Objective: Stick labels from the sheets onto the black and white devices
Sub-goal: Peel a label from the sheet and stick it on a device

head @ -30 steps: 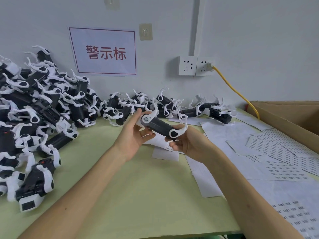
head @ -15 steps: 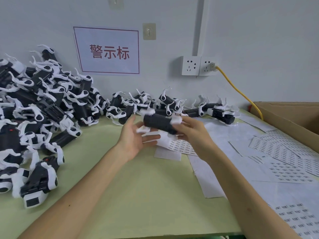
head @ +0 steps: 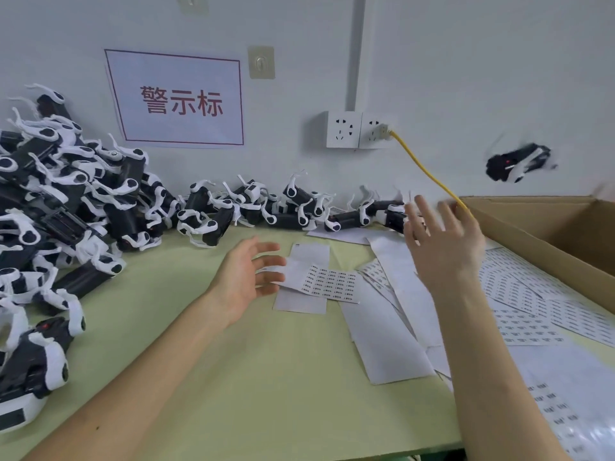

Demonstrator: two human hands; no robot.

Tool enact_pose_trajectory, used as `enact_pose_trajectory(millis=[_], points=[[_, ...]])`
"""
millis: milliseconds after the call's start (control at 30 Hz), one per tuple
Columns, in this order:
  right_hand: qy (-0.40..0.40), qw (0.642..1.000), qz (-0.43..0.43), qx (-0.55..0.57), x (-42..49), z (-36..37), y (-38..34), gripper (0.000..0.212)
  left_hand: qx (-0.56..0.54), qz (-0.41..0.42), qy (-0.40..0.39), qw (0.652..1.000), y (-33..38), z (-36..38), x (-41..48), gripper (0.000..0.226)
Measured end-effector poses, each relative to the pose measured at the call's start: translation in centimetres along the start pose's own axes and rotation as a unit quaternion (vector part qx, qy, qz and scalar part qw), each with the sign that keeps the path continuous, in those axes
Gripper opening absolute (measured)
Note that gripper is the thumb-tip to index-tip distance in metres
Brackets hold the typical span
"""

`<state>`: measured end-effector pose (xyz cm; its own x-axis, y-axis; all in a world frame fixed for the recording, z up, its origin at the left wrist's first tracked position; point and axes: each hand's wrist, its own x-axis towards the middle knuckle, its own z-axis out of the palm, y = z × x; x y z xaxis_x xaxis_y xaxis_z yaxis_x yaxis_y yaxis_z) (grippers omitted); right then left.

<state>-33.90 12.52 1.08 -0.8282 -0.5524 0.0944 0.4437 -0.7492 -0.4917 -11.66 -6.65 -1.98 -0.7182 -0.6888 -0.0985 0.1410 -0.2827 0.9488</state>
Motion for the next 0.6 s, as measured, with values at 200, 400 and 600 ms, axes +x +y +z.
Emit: enact_pose_trajectory(millis=[200, 400, 600], points=[[0.022, 0.916, 0.019, -0.399, -1.0, 2.0, 4.8, 0.018, 0.109, 0.048, 0.058, 0.991, 0.3, -0.1, 0.0, 0.028], [-0.116, 0.721, -0.038, -0.682, -2.3, 1.7, 8.9, 0.021, 0.322, 0.153, 0.137, 0.924, 0.8, -1.6, 1.0, 0.027], [-0.186, 0.664, -0.045, -0.723, -3.2, 1.7, 11.0, 0.017, 0.446, 0.185, 0.250, 0.839, 1.9, -4.6, 3.7, 0.068]])
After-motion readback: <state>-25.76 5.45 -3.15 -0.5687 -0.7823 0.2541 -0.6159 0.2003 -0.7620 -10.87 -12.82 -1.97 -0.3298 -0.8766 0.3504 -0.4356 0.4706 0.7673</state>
